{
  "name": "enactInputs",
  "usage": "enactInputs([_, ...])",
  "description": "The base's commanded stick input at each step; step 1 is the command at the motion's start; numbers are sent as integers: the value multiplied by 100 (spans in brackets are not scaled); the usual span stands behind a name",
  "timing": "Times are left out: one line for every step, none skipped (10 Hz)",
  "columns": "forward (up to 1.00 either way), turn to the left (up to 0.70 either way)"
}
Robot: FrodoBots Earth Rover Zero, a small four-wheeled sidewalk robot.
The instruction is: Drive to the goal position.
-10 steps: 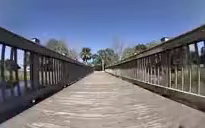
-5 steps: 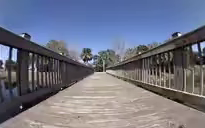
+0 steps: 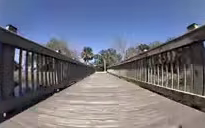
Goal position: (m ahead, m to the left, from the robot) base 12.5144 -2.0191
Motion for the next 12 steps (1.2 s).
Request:
enactInputs([70,-1])
enactInputs([70,0])
enactInputs([70,0])
enactInputs([70,0])
enactInputs([70,0])
enactInputs([70,0])
enactInputs([70,0])
enactInputs([70,0])
enactInputs([70,0])
enactInputs([70,0])
enactInputs([70,0])
enactInputs([70,0])
